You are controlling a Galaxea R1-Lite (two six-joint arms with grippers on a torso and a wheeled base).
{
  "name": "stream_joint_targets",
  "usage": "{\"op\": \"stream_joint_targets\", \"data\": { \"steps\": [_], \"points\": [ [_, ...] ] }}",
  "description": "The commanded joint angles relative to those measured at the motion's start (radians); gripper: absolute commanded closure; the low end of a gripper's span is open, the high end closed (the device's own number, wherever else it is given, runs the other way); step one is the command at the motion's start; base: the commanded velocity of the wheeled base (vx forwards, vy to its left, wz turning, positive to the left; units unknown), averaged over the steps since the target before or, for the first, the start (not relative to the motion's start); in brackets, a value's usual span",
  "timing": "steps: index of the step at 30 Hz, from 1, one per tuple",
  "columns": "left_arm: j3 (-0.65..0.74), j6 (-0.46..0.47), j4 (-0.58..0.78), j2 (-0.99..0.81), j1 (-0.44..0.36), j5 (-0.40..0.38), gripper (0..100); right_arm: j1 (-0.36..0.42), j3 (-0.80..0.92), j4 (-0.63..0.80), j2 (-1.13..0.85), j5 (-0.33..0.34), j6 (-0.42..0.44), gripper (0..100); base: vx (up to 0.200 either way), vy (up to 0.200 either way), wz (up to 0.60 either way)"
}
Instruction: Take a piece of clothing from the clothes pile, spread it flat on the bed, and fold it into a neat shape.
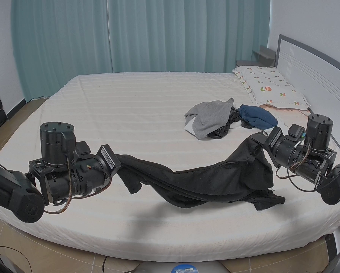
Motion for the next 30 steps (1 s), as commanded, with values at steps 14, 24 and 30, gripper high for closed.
{"op": "stream_joint_targets", "data": {
  "steps": [14, 24, 30],
  "points": [
    [0.000, 0.001, 0.003, -0.049, 0.024, -0.003, 100, 0.001, 0.001, -0.031, -0.002, -0.027, 0.000, 100, 0.000, 0.200, 0.00],
    [0.002, 0.001, 0.003, -0.056, 0.024, -0.003, 100, 0.018, 0.001, -0.031, -0.008, -0.028, 0.000, 100, 0.000, 0.200, 0.00],
    [0.002, 0.001, 0.003, -0.067, 0.024, -0.003, 100, 0.023, 0.004, -0.039, -0.019, -0.028, 0.000, 100, 0.000, 0.200, 0.00]
  ]
}}
